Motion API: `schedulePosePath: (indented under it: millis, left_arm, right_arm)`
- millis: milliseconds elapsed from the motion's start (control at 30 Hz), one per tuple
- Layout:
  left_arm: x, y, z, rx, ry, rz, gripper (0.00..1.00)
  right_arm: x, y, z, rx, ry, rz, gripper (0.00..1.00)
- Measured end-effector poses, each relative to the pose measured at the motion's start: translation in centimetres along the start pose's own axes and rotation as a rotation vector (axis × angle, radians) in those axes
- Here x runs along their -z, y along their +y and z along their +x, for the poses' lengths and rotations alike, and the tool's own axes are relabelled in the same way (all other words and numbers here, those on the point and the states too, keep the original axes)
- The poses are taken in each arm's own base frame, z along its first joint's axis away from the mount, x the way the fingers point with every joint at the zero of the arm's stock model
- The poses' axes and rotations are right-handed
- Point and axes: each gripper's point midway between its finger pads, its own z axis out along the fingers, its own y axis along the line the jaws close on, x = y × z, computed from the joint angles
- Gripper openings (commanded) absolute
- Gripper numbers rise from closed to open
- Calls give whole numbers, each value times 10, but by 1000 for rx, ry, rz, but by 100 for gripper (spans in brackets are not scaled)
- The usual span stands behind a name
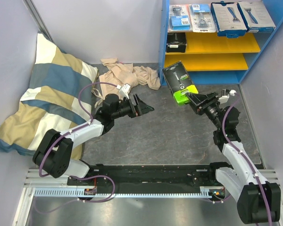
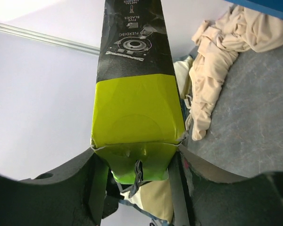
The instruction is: Place and organize the shaving razors onto the shelf
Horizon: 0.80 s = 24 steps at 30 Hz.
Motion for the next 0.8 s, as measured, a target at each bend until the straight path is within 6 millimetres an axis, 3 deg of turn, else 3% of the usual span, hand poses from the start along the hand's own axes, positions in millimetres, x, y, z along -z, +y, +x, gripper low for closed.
schedulePosePath:
  millis: [267,433,567,800]
  left_arm:
    - [2,8,-3,0,-3,-23,96]
    - [4,12,-6,1,-5,-27,96]
    - [5,14,-7,0,-6,-29,96]
    - [7,17,-10,-5,-3,-28,96]
  right_arm:
    - [0,33,-27,39,-45,-43,38]
    - [-6,43,-46,62,-75,-35,38]
    - [-14,40,-70,63,-108,-5,38]
    - [-16,15,-111,11,-182,51,37]
